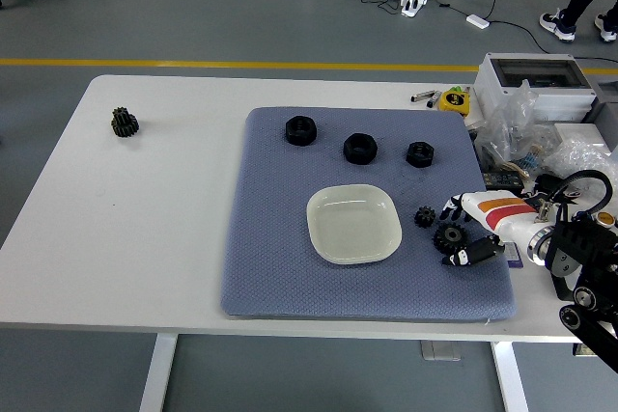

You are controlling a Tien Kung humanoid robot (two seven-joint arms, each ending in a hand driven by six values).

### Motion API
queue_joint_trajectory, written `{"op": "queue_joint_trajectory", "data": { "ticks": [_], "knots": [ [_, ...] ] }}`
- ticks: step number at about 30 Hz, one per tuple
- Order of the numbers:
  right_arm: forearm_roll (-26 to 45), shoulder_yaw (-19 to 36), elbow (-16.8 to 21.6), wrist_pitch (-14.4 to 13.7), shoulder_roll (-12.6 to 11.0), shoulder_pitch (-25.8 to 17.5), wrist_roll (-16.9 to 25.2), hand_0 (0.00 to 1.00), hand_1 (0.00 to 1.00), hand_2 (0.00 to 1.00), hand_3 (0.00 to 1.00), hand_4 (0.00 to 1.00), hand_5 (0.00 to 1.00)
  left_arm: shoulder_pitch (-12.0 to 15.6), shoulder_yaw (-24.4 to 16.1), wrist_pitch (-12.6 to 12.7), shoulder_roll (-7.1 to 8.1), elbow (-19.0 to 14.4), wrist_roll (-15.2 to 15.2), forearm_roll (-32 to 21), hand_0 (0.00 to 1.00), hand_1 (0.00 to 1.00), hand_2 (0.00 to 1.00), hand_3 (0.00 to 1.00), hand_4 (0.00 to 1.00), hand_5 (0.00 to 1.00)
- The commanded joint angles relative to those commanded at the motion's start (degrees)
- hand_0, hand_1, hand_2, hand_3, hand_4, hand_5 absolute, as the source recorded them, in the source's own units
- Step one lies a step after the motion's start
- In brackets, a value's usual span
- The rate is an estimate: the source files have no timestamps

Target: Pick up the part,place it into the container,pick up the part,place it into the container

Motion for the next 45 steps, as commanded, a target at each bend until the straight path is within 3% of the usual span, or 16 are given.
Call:
{"op": "queue_joint_trajectory", "data": {
  "ticks": [1, 12, 13, 18, 19, 30, 31, 45],
  "knots": [
    [0.1, -0.1, -0.2, -0.1, 0.0, 0.0, 0.0, 0.43, 0.542, 0.587, 0.582, 0.998, 0.393, 0.0, 0.0, 0.0, -0.01, 0.0, 0.0, 0.0, 0.668, 0.635, 0.653, 0.596, 0.645, 0.597],
    [1.5, -1.3, -2.6, -3.3, 0.6, 0.1, -0.1, 0.413, 0.524, 0.568, 0.562, 0.998, 0.408, 0.1, 0.2, 0.0, -0.04, 0.0, 0.0, -0.3, 0.668, 0.635, 0.654, 0.595, 0.645, 0.597],
    [1.6, -1.5, -2.7, -3.5, 0.6, 0.2, -0.3, 0.323, 0.444, 0.505, 0.507, 0.908, 0.397, 0.1, 0.2, 0.0, -0.04, 0.0, 0.0, -0.3, 0.667, 0.635, 0.655, 0.596, 0.645, 0.597],
    [1.8, -1.9, -2.9, -4.9, 0.7, 0.2, -0.8, 0.323, 0.444, 0.505, 0.507, 0.908, 0.397, 0.2, 0.1, 0.0, -0.02, 0.0, 0.0, -0.2, 0.667, 0.635, 0.655, 0.596, 0.645, 0.597],
    [1.8, -2.1, -3.0, -5.1, 0.7, 0.2, -0.8, 0.243, 0.392, 0.464, 0.483, 0.791, 0.428, 0.2, 0.1, 0.0, 0.01, 0.0, 0.0, -0.2, 0.667, 0.633, 0.654, 0.595, 0.644, 0.596],
    [1.9, -2.8, -4.5, -5.6, 1.2, 0.9, -0.9, 0.201, 0.367, 0.436, 0.472, 0.744, 0.422, 0.3, 0.2, -0.2, 0.1, 0.0, 0.1, -0.2, 0.668, 0.635, 0.655, 0.595, 0.645, 0.597],
    [1.8, -2.8, -4.5, -5.6, 1.2, 0.9, -0.9, 0.161, 0.327, 0.412, 0.464, 0.74, 0.393, 0.3, 0.2, -0.2, 0.1, 0.0, 0.1, -0.2, 0.667, 0.635, 0.654, 0.595, 0.644, 0.596],
    [-0.5, -1.1, 3.1, -7.0, 0.4, 0.7, -1.6, 0.148, 0.305, 0.396, 0.458, 0.733, 0.362, 0.1, 0.1, -0.4, 0.34, -0.1, 0.2, 0.0, 0.668, 0.635, 0.653, 0.596, 0.646, 0.597]
  ]
}}
